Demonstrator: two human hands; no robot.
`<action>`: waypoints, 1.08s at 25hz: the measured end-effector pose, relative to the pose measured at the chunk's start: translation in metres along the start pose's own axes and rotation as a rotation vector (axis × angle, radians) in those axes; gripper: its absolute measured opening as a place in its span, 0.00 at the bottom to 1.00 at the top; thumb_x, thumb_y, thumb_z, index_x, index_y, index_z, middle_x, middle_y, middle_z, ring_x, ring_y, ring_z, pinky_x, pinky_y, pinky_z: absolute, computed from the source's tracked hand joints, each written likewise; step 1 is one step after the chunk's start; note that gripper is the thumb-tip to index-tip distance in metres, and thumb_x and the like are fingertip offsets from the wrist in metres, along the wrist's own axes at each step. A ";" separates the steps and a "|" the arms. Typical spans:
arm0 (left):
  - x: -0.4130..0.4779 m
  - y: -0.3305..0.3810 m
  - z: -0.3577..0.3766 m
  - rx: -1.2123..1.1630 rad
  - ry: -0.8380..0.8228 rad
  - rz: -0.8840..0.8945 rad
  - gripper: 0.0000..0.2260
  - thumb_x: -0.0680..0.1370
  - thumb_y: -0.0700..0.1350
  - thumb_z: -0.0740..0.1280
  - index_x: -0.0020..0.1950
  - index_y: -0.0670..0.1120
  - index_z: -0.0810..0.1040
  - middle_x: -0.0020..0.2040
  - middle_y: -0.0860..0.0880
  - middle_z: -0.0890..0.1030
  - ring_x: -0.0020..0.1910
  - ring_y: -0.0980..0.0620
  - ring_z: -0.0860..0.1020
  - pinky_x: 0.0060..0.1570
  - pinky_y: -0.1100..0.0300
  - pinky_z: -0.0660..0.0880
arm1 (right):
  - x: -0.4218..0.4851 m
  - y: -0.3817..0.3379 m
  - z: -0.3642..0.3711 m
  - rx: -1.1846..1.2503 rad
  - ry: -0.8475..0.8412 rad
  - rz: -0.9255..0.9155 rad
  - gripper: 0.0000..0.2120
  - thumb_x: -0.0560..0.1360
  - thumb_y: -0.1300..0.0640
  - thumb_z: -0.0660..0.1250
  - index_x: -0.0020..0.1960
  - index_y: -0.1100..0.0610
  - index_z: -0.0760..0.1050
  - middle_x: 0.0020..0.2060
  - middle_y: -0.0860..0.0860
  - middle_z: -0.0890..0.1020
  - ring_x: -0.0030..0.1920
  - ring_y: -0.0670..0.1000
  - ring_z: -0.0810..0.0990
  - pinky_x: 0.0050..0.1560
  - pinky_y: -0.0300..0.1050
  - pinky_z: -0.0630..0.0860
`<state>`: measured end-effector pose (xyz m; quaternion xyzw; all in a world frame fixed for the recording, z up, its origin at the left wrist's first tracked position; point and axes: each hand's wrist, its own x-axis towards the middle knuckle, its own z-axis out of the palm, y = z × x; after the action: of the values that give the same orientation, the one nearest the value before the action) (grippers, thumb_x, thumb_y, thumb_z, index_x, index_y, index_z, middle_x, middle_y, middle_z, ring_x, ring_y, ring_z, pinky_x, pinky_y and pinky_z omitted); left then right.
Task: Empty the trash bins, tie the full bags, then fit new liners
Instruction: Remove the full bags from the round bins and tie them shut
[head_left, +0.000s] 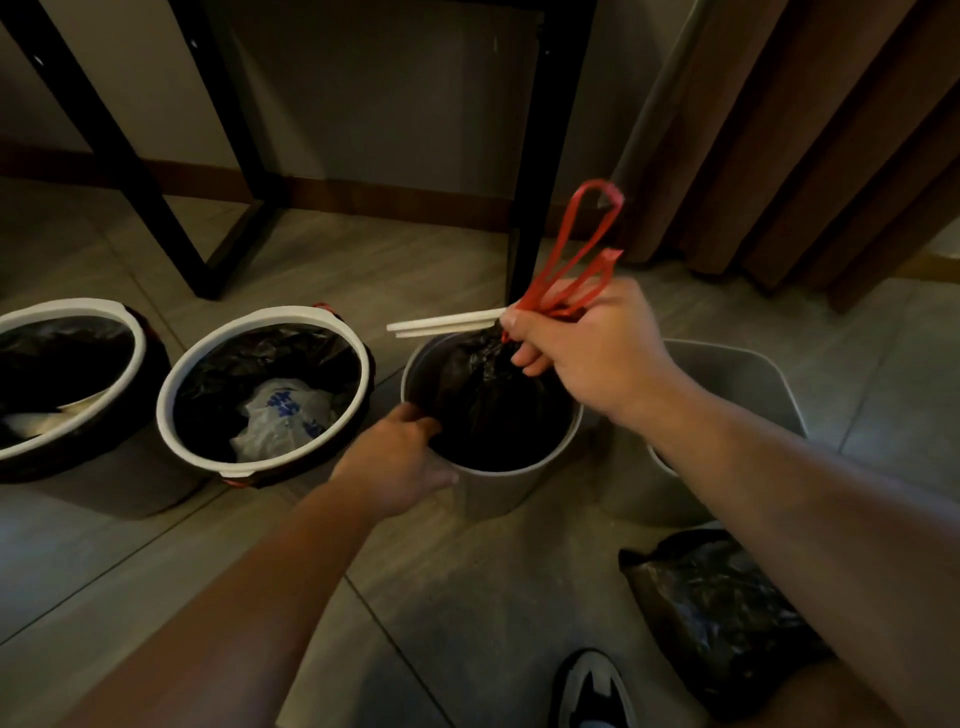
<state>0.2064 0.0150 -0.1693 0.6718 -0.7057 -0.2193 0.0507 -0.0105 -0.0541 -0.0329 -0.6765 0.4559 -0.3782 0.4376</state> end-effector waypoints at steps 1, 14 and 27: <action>0.003 -0.001 0.008 0.008 -0.003 0.008 0.26 0.76 0.63 0.74 0.69 0.50 0.81 0.67 0.48 0.77 0.67 0.47 0.76 0.65 0.52 0.76 | 0.000 -0.008 -0.005 0.014 0.017 -0.030 0.03 0.78 0.59 0.76 0.46 0.56 0.86 0.37 0.54 0.87 0.36 0.54 0.88 0.37 0.48 0.85; 0.030 -0.005 0.016 -0.069 0.041 0.005 0.20 0.77 0.60 0.74 0.66 0.53 0.83 0.69 0.48 0.75 0.65 0.45 0.78 0.60 0.51 0.77 | -0.024 -0.130 -0.079 0.219 0.206 -0.399 0.08 0.72 0.49 0.80 0.40 0.51 0.83 0.32 0.51 0.83 0.33 0.54 0.84 0.27 0.42 0.73; 0.038 0.001 0.004 0.002 0.020 0.068 0.09 0.80 0.50 0.72 0.58 0.51 0.85 0.60 0.43 0.82 0.59 0.40 0.81 0.52 0.52 0.76 | -0.094 -0.139 -0.102 0.224 -0.076 -0.121 0.09 0.69 0.46 0.79 0.40 0.50 0.82 0.31 0.50 0.83 0.31 0.50 0.85 0.24 0.38 0.72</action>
<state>0.2004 -0.0205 -0.1809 0.6495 -0.7279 -0.2102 0.0646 -0.0919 0.0376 0.1205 -0.6634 0.3522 -0.4266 0.5039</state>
